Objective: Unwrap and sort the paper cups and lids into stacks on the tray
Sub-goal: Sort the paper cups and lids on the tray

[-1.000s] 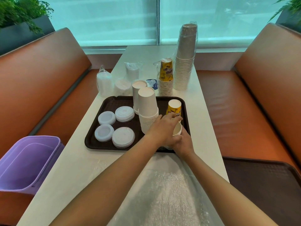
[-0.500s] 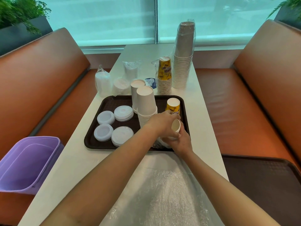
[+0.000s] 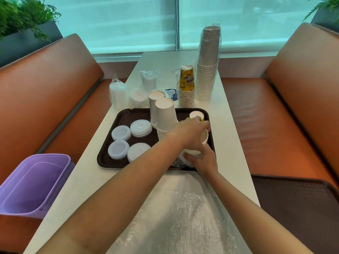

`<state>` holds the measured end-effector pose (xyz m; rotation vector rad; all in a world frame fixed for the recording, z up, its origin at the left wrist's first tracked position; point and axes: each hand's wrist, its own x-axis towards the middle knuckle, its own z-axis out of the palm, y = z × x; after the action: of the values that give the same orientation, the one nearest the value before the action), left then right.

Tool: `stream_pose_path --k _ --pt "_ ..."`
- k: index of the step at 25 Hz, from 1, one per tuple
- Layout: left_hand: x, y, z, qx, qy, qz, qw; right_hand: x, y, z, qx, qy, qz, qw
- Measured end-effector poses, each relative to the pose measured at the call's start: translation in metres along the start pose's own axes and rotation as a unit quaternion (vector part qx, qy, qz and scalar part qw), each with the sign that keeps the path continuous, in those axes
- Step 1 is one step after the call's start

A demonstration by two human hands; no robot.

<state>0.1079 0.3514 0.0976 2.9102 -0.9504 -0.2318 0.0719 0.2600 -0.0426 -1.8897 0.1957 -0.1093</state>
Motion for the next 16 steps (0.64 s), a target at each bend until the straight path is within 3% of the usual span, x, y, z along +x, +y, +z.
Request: stream_pose_path --k 3,8,16 --pt "-0.003 0.006 -0.011 0.069 -0.043 -0.003 0.997 0.0 0.0 0.0 0.003 0.009 -0.008 1.0" --pt "-0.001 0.02 -0.016 0.257 -0.106 -0.026 0.96 -0.005 -0.006 -0.003 0.023 0.012 -0.034 0.999" --pt "-0.014 0.028 -0.007 0.293 -0.127 -0.071 0.945 -0.008 -0.011 -0.006 0.035 0.019 -0.049 0.998"
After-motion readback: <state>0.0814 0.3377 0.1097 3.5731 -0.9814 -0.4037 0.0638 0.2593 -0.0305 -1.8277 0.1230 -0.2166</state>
